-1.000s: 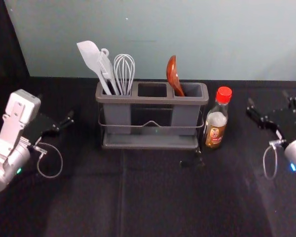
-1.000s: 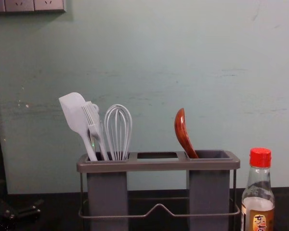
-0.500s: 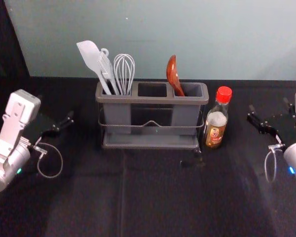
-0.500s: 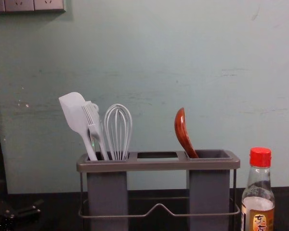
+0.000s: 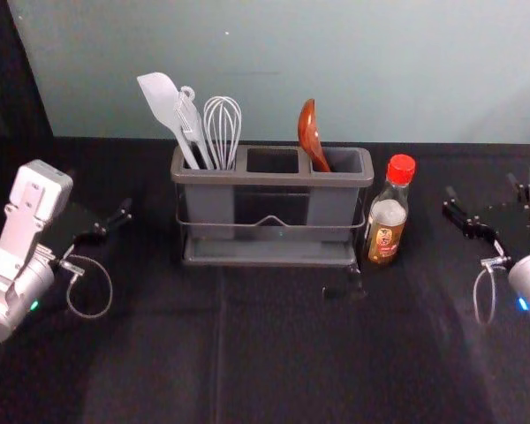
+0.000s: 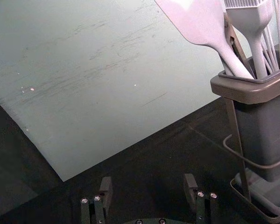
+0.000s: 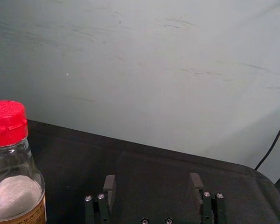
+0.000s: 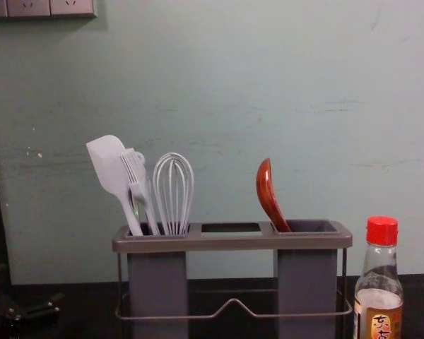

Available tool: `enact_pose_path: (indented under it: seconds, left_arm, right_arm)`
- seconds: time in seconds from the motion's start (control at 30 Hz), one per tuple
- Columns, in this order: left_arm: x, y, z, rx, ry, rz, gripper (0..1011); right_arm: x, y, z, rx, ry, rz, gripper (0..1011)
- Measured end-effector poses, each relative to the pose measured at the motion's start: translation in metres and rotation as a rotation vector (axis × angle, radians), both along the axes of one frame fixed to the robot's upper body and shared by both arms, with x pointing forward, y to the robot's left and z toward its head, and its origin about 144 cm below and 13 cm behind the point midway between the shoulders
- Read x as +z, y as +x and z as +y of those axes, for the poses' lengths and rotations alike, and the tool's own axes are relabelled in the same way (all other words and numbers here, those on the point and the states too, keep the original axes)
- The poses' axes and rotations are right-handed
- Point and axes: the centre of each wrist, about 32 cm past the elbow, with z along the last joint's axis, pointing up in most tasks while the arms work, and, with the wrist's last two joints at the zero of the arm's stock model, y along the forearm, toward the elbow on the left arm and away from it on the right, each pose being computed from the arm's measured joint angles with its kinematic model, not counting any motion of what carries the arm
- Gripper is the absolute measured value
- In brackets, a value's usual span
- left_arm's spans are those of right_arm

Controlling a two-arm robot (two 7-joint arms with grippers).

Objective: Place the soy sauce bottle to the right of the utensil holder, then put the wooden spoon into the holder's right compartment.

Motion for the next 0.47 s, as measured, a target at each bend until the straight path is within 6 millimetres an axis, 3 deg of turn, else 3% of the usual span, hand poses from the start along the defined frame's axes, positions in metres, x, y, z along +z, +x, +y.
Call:
enact_pose_path:
  seconds: [0.47]
  left_arm:
    - [0.0, 0.0, 0.0, 0.0, 0.0, 0.0, 1005]
  right_arm:
    - [0.0003, -0.0001, -0.0001, 0.004, 0.001, -0.001, 1003]
